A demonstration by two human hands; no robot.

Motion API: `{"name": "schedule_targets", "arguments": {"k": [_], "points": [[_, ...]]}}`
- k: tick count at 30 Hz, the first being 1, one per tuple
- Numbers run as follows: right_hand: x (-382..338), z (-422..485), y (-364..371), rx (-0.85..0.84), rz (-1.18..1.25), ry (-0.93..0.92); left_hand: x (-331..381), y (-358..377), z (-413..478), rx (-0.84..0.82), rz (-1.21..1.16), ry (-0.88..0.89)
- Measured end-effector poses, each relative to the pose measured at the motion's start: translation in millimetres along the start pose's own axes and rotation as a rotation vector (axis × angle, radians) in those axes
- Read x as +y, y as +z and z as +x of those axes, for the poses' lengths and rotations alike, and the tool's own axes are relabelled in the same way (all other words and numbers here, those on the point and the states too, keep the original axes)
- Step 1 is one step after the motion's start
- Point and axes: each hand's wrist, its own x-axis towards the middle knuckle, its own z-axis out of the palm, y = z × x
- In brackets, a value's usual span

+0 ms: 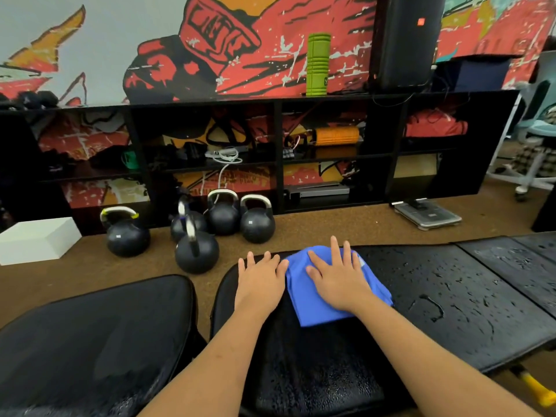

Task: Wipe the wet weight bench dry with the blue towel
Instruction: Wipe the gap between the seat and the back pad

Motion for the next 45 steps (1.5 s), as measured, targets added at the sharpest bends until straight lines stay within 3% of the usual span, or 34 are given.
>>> {"name": "schedule_targets", "arguments": {"k": [4, 7, 11, 13, 21, 24, 28, 32, 35, 41, 45], "points": [[0.0, 28.8, 0.3, -0.070, -0.024, 0.029, 0.8, -0.4, -0.6, -0.004, 0.083, 0.067], [5.6, -14.0, 1.8, -0.065, -0.022, 0.010, 3.2, 0.6, -1.7, 0.003, 0.110, 0.066], [19.1, -117.1, 14.4, 0.131, -0.085, -0.063, 5.2, 0.4, 1.7, -0.024, 0.126, 0.058], [20.6, -136.5, 12.6, 0.151, -0.087, -0.052, 6.3, 0.5, 0.9, -0.048, 0.127, 0.072], [22.8, 18.2, -4.5, -0.090, -0.025, -0.019, 11.5, 0.0, -0.1, -0.092, 0.165, 0.104], [20.1, 29.5, -4.9, -0.101, -0.007, -0.009, 11.1, -1.1, -1.2, -0.090, 0.168, 0.100], [22.2, -47.9, 2.1, -0.043, 0.011, -0.080, 10.0, -3.2, -1.6, -0.087, 0.149, 0.103], [24.8, -128.9, 18.4, 0.186, -0.025, -0.110, 10.3, -1.0, -1.8, -0.081, 0.144, 0.107], [19.3, -115.0, -0.1, 0.076, -0.041, -0.069, 9.9, -0.7, -1.4, -0.075, 0.151, 0.104], [25.2, 26.2, -4.3, -0.108, -0.031, 0.019, 9.4, -0.1, 0.3, -0.092, 0.170, 0.116], [22.1, 0.6, -2.3, -0.112, -0.017, 0.044, 10.6, 0.0, -0.6, -0.098, 0.160, 0.116]]}}
